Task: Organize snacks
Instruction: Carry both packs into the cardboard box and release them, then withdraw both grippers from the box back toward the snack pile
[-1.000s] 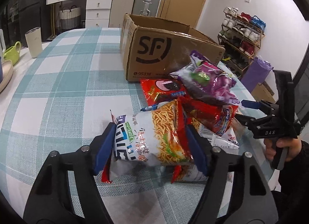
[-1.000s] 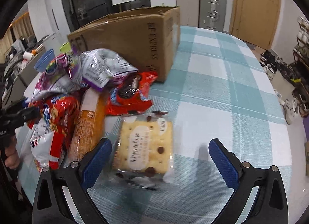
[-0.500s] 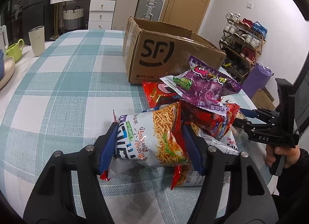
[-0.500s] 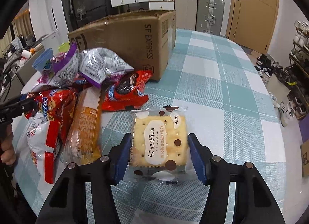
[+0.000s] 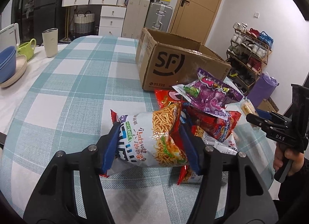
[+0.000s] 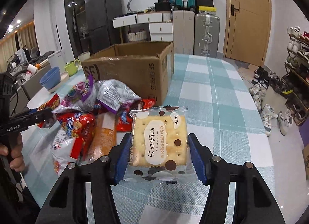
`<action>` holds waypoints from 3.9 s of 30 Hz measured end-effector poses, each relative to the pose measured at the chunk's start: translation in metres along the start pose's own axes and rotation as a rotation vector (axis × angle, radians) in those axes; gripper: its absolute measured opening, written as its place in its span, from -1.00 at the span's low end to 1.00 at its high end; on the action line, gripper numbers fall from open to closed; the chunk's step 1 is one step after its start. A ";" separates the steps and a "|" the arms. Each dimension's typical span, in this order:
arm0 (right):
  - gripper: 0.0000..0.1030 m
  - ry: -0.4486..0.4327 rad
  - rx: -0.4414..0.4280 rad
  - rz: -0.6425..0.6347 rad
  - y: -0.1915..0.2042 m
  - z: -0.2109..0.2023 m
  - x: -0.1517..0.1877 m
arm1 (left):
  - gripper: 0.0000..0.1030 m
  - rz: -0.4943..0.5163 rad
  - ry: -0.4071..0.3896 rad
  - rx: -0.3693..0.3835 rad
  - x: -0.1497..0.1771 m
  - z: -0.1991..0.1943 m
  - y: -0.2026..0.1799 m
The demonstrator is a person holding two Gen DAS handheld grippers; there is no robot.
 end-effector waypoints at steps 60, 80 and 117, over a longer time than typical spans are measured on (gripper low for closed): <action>0.13 -0.116 -0.148 0.011 0.017 0.049 -0.157 | 0.14 0.130 -0.097 -0.025 -0.194 0.059 -0.086; 0.14 -0.086 -0.153 -0.037 0.018 0.097 -0.166 | 0.14 0.183 -0.068 -0.017 -0.205 0.124 -0.099; 0.99 -0.100 -0.100 0.014 -0.014 0.063 -0.148 | 0.98 0.154 -0.033 -0.028 -0.186 0.115 -0.085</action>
Point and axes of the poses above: each gripper's, at about its wrist camera, not at the fingertips, and z roughly the way its jaws point, y to its left, x to its underside, the point moved 8 cm from there along z, roughly the way its jaws point, and after that the axes turned 5 degrees about -x, right-handed, at the moved point
